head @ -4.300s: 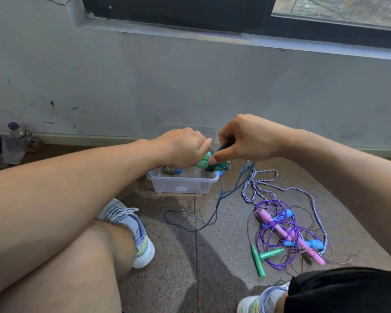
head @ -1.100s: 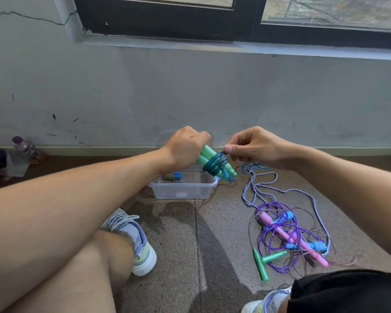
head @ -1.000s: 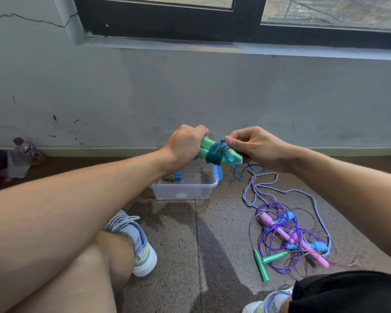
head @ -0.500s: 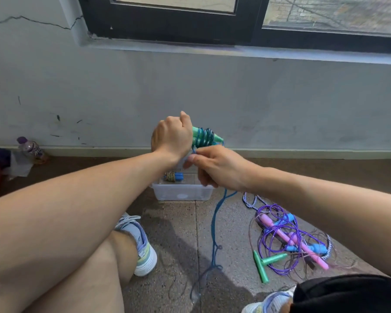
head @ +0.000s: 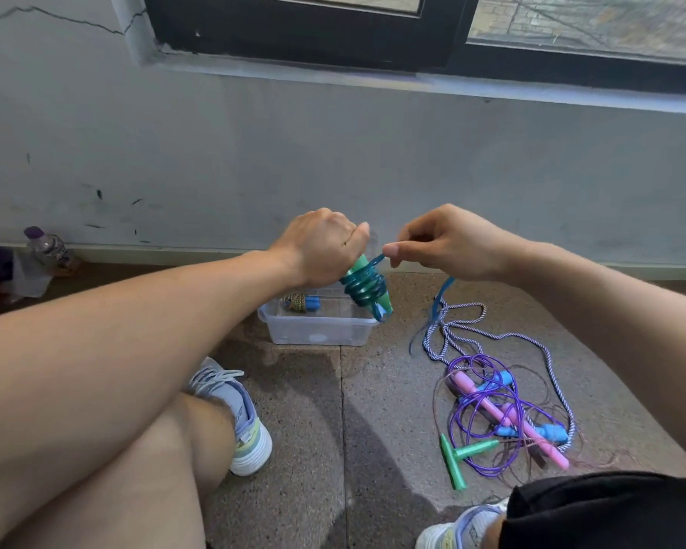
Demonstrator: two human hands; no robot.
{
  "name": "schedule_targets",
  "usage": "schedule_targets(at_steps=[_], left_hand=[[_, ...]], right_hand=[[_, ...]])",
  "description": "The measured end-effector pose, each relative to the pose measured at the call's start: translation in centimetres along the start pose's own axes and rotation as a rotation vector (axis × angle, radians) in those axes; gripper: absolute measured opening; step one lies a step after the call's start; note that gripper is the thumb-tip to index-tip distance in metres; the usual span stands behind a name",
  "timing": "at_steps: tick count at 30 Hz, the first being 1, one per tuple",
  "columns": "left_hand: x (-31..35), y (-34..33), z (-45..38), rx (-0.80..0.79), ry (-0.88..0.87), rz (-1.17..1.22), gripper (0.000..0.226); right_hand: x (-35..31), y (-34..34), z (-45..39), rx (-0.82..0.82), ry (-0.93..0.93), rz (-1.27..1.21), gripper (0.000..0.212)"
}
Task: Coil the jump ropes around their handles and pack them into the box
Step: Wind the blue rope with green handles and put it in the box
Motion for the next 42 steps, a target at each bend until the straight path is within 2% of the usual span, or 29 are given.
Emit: schedule_targets(at_steps=[4,6,9,12,15,20,23,26,29,32,38,42], left_hand=[[1.7,0.1,0.6,-0.092,-0.064,0.223,0.056],[2.4,0.3,1.0,-0.092,-0.025,0.342,0.053],[2.6,0.4,1.2,-0.042,0.126,0.499,0.050],[2.0,0.8,0.7,0.090,0.370,0.563,0.046],[1.1,1.0,0.0,0.222,0.592,0.513,0.049],[-1.1,0.8,-0.4,0.295,0.742,0.336,0.050],[-1.9,1.3,-0.3,0.355,0.589,0.078,0.057],[-2.2,1.5,0.0,0.359,0.397,-0.038,0.058],[-1.7,1.3,0.3,0.230,0.219,-0.018,0.058],[-0.7,0.9,0.6,0.075,0.090,0.135,0.057],[0.5,0.6,0.7,-0.005,0.093,0.371,0.053],[1.7,0.1,0.6,0.062,0.223,0.493,0.048]], right_hand=[[2.0,-0.4,0.6,0.041,-0.003,-0.383,0.035],[2.4,-1.1,0.9,-0.009,0.017,-0.479,0.031],[3.0,-2.6,0.8,-0.026,0.001,-0.587,0.039],[2.8,-3.8,0.4,0.035,-0.026,-0.590,0.035],[0.9,-6.2,0.6,-0.060,-0.032,-0.512,0.036],[-3.7,-9.3,0.4,-0.233,-0.067,-0.369,0.040],[-5.0,-7.5,-0.2,-0.095,-0.024,-0.302,0.040],[-4.4,-4.7,-0.4,0.088,-0.047,-0.216,0.039],[-3.4,-2.7,-0.4,0.223,-0.012,-0.077,0.034],[-2.2,-2.0,-0.3,0.270,0.029,-0.110,0.033],[0.7,-2.0,-0.1,0.292,-0.026,-0.492,0.027],[2.3,-3.5,0.0,0.280,-0.058,-0.721,0.017]])
Point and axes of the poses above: each hand's wrist, its own z-axis away from the middle knuckle, its own y-axis out of the back of the hand, x = y × z, the point moved 2 cm from there along -z, towards the middle knuckle, and after that the axes turned 12 degrees about y, right-handed, at the moved point
